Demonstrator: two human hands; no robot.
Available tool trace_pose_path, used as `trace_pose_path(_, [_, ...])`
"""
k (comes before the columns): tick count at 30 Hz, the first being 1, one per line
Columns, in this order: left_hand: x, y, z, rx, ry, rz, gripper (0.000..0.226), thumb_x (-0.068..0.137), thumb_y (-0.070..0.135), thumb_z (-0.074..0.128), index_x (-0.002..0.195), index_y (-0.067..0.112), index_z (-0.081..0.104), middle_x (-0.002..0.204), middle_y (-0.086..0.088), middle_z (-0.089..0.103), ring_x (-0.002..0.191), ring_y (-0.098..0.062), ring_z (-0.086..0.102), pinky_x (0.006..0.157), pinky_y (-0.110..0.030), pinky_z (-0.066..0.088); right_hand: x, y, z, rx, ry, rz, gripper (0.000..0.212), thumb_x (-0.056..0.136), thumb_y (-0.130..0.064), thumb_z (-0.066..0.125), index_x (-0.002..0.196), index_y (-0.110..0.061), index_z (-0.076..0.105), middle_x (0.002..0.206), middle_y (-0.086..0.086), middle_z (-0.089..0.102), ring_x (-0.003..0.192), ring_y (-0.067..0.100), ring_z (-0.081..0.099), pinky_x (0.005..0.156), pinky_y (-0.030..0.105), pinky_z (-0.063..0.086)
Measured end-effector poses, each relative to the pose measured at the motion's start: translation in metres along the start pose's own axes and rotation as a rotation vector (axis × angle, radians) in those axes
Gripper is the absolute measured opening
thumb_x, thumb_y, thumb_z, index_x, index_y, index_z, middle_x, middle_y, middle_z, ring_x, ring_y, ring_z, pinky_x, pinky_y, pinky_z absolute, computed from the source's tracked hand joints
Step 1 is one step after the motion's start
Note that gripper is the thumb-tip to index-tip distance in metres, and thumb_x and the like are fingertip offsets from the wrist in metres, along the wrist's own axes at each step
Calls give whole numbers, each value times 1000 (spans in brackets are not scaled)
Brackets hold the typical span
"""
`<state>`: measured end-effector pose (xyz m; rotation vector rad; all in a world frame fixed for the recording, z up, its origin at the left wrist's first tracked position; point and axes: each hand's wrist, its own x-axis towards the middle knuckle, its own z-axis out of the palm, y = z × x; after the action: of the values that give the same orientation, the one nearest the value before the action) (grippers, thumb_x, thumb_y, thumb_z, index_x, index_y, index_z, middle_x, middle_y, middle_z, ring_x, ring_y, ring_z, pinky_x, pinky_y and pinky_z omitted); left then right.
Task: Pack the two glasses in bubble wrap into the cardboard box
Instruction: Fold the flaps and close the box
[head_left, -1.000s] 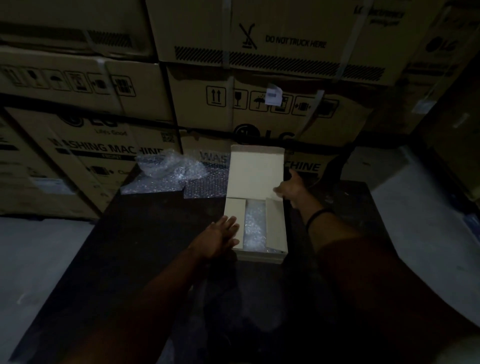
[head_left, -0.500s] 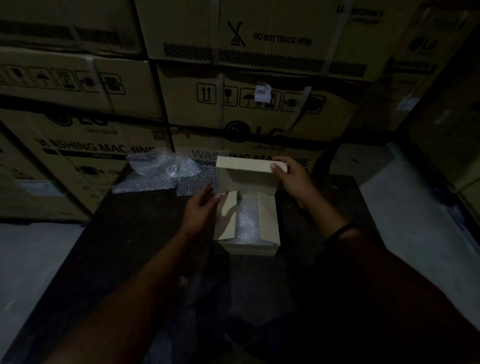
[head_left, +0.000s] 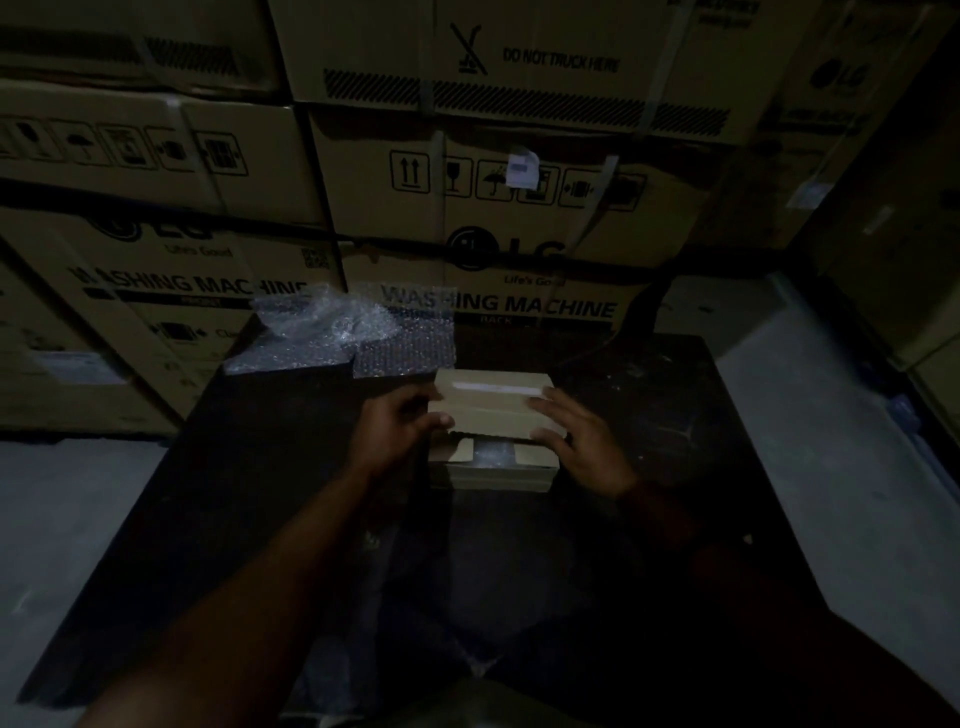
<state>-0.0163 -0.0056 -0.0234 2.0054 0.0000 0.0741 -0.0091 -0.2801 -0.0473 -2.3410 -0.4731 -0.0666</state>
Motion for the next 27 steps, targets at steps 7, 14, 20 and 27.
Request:
trace_pose_path(7, [-20, -16, 7, 244, -90, 29, 60, 82, 19, 73, 136, 12, 50, 123, -6, 64, 110, -11, 58, 92, -19, 41, -14, 10, 19, -20, -14, 1, 47, 91, -17, 62, 136, -16, 51, 151, 12, 34, 141, 24, 29, 117, 33, 23])
trace_pose_path(14, [-23, -33, 13, 305, -128, 95, 60, 80, 24, 76, 134, 10, 52, 122, -9, 63, 106, -16, 61, 98, -34, 49, -21, 18, 30, -87, -60, 16, 50, 93, -33, 58, 139, -17, 47, 153, 13, 28, 143, 29, 24, 118, 41, 22])
trace_pose_path(20, [15, -20, 16, 652, -168, 220, 70, 87, 68, 30, 146, 30, 34, 158, -3, 19, 145, -24, 14, 115, -46, 12, 15, 3, 10, -381, -203, 129, 61, 93, -64, 29, 149, -41, 18, 161, -5, 0, 147, 15, -5, 118, 44, -1])
trace_pose_path(27, [42, -21, 43, 923, -482, 30, 69, 94, 66, 18, 152, 32, 5, 161, 1, -6, 147, -24, -8, 115, -53, -3, 40, 3, 15, -524, -453, 251, 71, 91, -69, 19, 150, -37, -3, 160, -3, -12, 147, 20, -12, 118, 49, -6])
